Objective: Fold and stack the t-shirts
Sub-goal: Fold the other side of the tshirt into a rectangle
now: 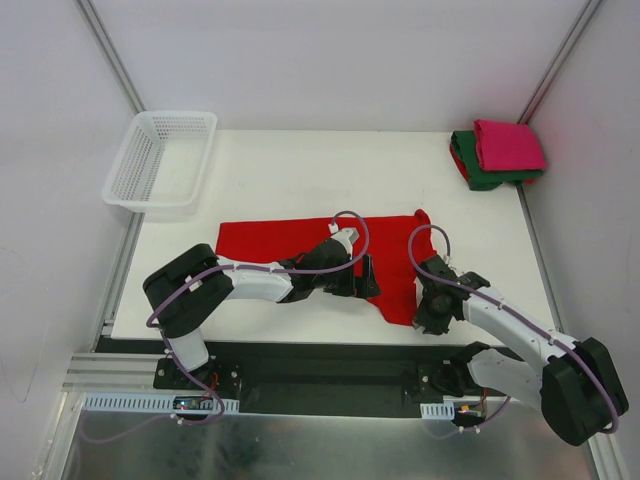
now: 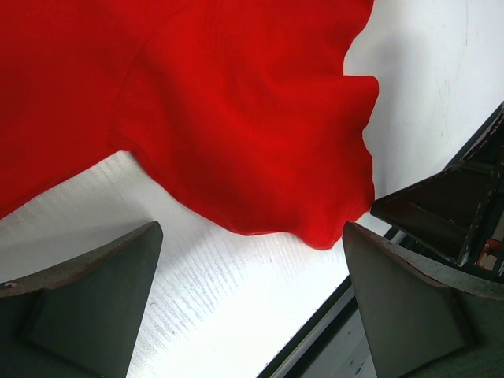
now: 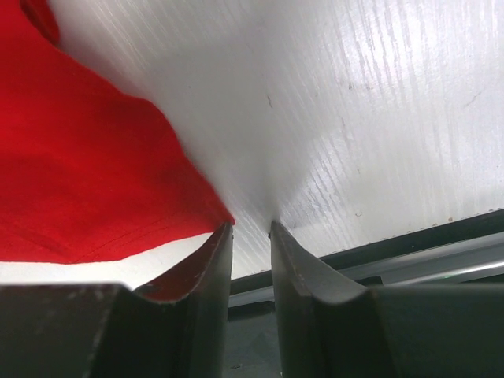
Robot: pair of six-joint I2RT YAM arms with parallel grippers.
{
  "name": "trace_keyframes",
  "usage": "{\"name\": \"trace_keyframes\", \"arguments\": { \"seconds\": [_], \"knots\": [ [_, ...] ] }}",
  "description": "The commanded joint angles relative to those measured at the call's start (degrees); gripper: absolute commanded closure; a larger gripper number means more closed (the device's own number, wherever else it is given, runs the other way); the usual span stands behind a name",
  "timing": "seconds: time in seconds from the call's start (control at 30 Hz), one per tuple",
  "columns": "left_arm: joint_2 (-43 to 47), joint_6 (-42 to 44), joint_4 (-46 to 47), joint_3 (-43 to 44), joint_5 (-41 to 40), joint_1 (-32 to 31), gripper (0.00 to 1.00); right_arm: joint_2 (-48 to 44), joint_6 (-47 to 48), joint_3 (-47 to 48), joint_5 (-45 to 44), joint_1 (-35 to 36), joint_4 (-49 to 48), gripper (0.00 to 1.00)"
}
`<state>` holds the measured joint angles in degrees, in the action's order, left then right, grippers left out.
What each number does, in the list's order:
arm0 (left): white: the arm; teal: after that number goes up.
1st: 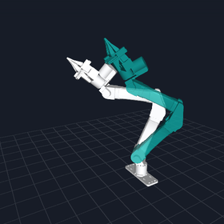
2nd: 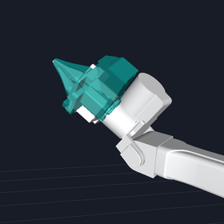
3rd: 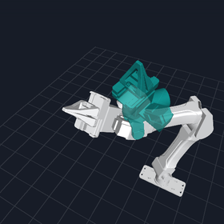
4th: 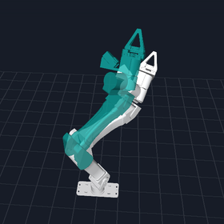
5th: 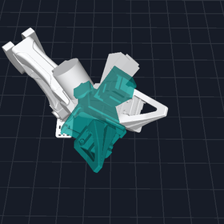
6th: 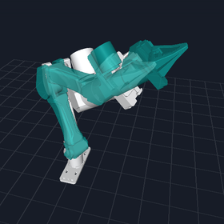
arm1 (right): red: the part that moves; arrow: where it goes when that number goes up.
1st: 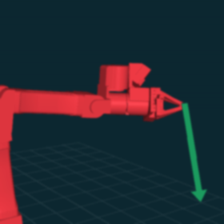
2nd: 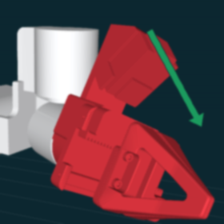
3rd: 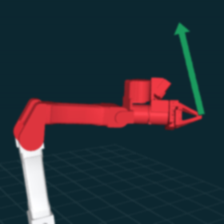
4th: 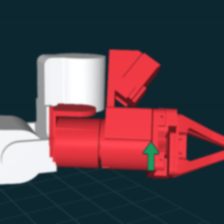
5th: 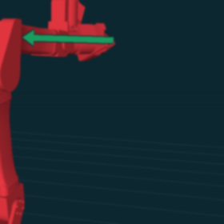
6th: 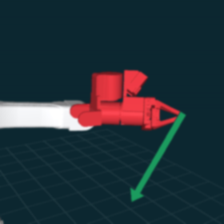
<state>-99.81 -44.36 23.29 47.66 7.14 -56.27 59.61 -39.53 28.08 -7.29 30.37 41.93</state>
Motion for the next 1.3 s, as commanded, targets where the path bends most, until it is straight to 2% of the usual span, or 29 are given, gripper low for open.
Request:
{"name": "trace_keyframes", "arguments": {
  "seconds": [0.0,0.43,0.93,1.27],
  "knots": [
    [2.2,0.2,-1.0,-0.7,-0.8,-0.3,0.01,0.0,-0.5,0.9,-0.7,0.3,-7.7,0.7],
    [0.8,0.0,-1.0,0.2,0.1,-0.4,0.01,-4.1,0.2,3.7,-2.0,0.4,-3.4,0.68],
    [2.0,0.0,-1.3,-0.8,-0.5,-0.3,0.01,0.9,0.5,2.8,-2.1,0.3,-6.1,0.68],
    [1.6,0.1,-1.4,-0.5,-0.3,-0.4,0.0,1.9,0.9,3.5,-3.3,0.4,-3.8,0.66]
  ]
}}
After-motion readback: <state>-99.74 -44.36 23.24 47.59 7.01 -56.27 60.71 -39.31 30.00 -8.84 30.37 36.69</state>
